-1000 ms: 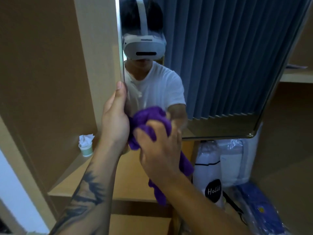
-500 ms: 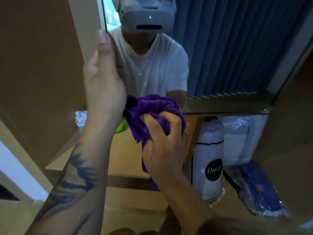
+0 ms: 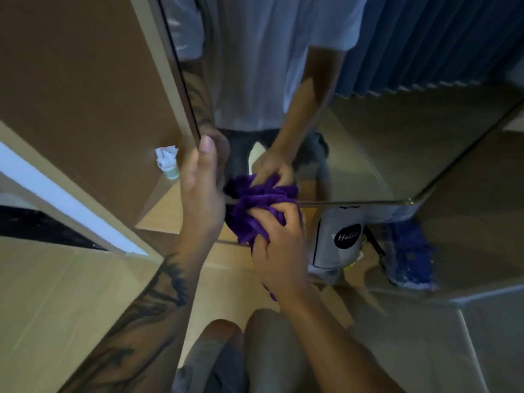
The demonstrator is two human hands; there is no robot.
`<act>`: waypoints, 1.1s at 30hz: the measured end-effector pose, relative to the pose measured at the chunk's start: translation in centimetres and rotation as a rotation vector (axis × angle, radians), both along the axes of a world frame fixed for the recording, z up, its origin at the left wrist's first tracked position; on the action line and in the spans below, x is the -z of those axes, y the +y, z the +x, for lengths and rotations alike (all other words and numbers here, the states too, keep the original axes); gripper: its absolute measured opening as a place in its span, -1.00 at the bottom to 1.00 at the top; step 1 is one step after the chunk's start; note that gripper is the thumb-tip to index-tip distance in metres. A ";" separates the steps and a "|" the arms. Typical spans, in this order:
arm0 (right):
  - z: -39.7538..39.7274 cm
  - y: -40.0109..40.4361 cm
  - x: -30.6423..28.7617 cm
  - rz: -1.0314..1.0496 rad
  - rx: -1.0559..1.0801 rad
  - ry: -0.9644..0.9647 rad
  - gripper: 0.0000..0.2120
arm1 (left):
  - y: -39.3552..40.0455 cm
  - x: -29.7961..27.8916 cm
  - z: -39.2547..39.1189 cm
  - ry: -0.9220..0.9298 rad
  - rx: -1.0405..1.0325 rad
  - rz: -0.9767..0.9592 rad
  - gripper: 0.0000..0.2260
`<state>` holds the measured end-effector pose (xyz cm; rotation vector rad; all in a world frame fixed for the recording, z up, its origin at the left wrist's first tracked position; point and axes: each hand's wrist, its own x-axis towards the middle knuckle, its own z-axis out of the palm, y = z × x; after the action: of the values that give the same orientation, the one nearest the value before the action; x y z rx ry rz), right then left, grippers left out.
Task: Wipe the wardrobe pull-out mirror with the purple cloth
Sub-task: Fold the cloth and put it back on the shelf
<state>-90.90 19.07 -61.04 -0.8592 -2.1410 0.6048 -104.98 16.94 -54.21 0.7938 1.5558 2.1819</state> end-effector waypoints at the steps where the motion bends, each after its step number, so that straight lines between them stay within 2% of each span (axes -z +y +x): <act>1: 0.5 -0.2 -1.0 -0.062 -0.024 -0.049 -0.59 | -0.7 -1.1 0.9 0.014 0.008 -0.087 -0.66; 3: 1.8 -0.4 -3.4 -0.245 -0.082 -0.093 -0.57 | -1.8 -3.1 1.9 0.078 0.018 -0.238 -0.71; 5: 3.2 -1.1 -6.3 -0.417 -0.087 -0.090 -0.56 | -3.2 -4.3 2.0 0.030 0.008 -0.366 -0.78; 9: 5.7 -2.7 -13.6 -0.601 -0.028 -0.011 -0.57 | -7.9 -7.7 4.7 -0.071 -0.079 -0.523 -0.85; 12: 7.1 -3.5 -19.4 -0.689 0.008 0.066 -0.56 | -11.8 -11.9 9.7 -0.023 0.093 -0.544 -0.81; 18: 10.6 -6.2 -29.8 -0.896 -0.067 0.261 -0.52 | -15.5 -21.9 14.8 -0.237 0.397 -0.550 -0.61; 21: 12.1 -7.2 -32.5 -0.917 -0.123 0.215 -0.44 | -15.0 -25.1 14.8 -0.338 0.488 -0.527 -0.66; 27: 13.3 -9.6 -35.9 -0.868 -0.149 0.225 -0.32 | -15.4 -28.1 14.3 -0.354 0.505 -0.447 -0.66; 33: 14.4 -11.8 -36.6 -0.818 -0.069 0.301 -0.38 | -17.1 -28.9 15.0 -0.418 0.399 -0.406 -0.70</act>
<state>-76.46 7.25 -24.39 -1.0201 -1.6326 1.5943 -89.99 -0.18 -25.31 0.4348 1.4088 1.5519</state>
